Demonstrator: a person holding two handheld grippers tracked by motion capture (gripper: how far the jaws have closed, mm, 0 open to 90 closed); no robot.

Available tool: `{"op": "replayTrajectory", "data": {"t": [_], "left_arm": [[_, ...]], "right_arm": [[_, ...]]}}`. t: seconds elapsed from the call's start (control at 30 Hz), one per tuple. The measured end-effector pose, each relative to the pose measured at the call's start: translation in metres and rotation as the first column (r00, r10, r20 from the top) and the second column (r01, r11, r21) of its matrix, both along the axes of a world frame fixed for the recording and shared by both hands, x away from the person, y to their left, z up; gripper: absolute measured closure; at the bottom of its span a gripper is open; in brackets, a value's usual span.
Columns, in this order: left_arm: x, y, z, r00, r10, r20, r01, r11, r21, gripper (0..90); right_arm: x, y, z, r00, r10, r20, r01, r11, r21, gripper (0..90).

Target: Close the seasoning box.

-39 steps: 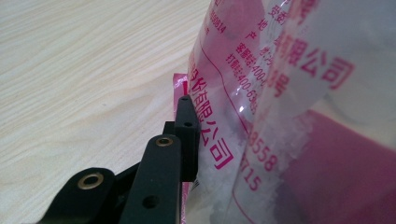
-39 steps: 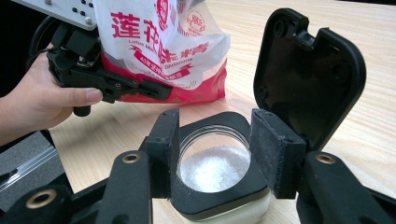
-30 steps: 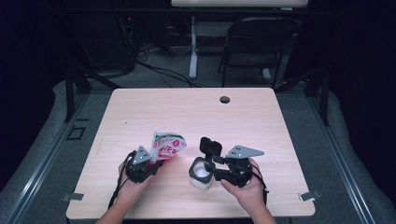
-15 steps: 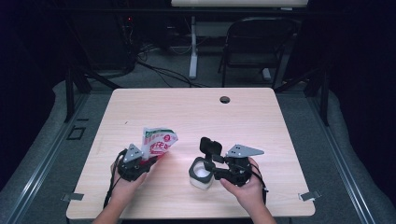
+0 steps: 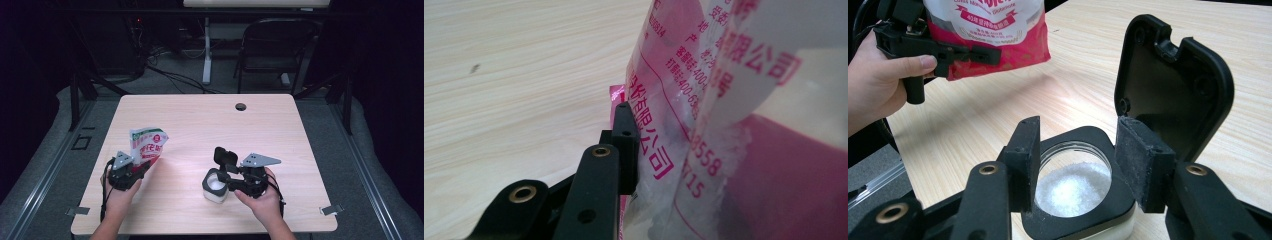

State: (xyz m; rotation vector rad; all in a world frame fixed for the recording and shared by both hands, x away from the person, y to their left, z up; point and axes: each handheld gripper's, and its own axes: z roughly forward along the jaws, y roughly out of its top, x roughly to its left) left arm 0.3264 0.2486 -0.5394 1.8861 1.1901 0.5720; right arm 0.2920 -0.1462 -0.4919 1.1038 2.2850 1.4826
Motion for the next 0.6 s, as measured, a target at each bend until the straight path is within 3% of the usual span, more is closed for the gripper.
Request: {"op": "replayTrajectory", "data": {"t": [0.3, 0.6], "left_arm": [[0.004, 0.023, -0.003, 0.995, 0.098, -0.018, -0.099, 0.9949, -0.023, 76.0], [0.007, 0.025, -0.008, 0.9913, 0.129, -0.025, -0.128, 0.9913, 0.028, 75.9]], "right_arm": [[0.0, 0.001, 0.0, 1.0, -0.001, 0.0, 0.001, 1.0, 0.003, 53.1], [0.0, 0.001, 0.0, 1.0, -0.002, 0.0, 0.002, 1.0, 0.0, 53.1]]}}
